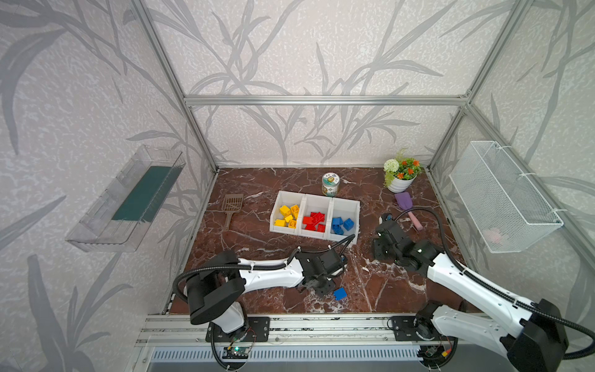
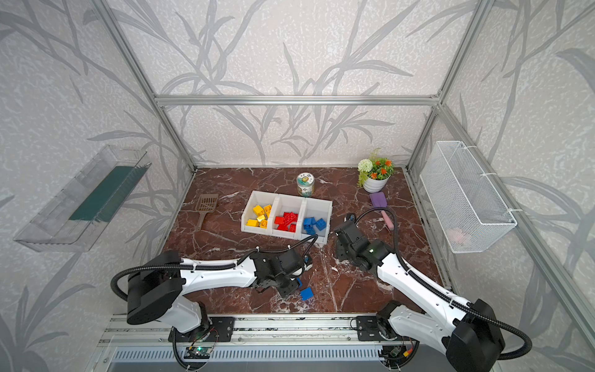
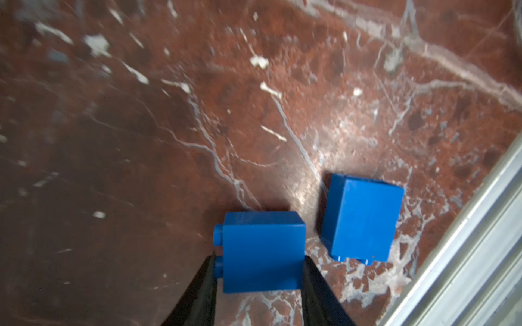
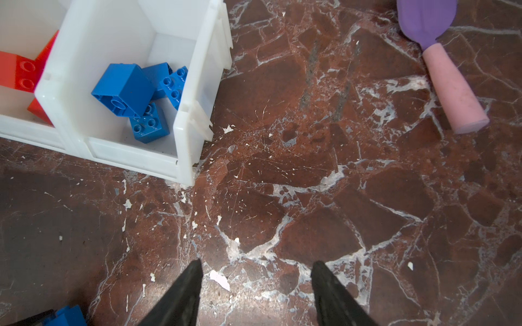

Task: Sort the legos into containers by color
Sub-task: Pick up the lego from the middle-left of the table, then place the lego in the container.

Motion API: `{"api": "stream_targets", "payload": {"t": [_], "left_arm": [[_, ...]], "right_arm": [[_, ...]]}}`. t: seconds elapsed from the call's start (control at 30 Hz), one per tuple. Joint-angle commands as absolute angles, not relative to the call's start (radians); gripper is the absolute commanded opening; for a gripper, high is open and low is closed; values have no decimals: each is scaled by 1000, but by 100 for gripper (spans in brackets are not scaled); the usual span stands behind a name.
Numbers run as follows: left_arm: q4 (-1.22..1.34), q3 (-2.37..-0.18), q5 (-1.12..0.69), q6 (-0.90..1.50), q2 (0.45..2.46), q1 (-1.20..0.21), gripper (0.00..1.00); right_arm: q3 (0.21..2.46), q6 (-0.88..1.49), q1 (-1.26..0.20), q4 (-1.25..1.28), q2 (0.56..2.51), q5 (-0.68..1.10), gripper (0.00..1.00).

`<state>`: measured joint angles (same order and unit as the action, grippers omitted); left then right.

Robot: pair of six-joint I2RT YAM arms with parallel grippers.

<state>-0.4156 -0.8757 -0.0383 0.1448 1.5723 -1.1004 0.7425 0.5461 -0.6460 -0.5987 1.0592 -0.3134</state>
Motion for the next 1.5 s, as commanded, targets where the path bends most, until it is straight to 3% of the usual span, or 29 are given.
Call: {"api": "stream_targets", "payload": {"t": [0.0, 0.23, 0.5, 0.67, 0.83, 1.2, 1.47], "left_arm": [[-445, -983, 51, 85, 1563, -1052, 38], [-418, -1277, 14, 36, 1702, -884, 38], [-331, -1486, -16, 6, 1928, -809, 39], [-354, -1593, 9, 21, 2013, -795, 57], [-331, -1608, 11, 49, 2020, -780, 68], [-298, -1508, -16, 131, 1911, -752, 69], [-269, -1437, -15, 155, 1829, -724, 69]], "right_arm": [[735, 550, -638, -619, 1036, -341, 62], [738, 543, -635, -622, 1022, -332, 61], [734, 542, -631, -621, 1008, -309, 60], [736, 531, -629, -641, 1001, -305, 64], [728, 523, -627, -658, 976, -307, 70], [678, 505, -633, -627, 987, -120, 71], [680, 585, -848, -619, 1068, -139, 71]]}}
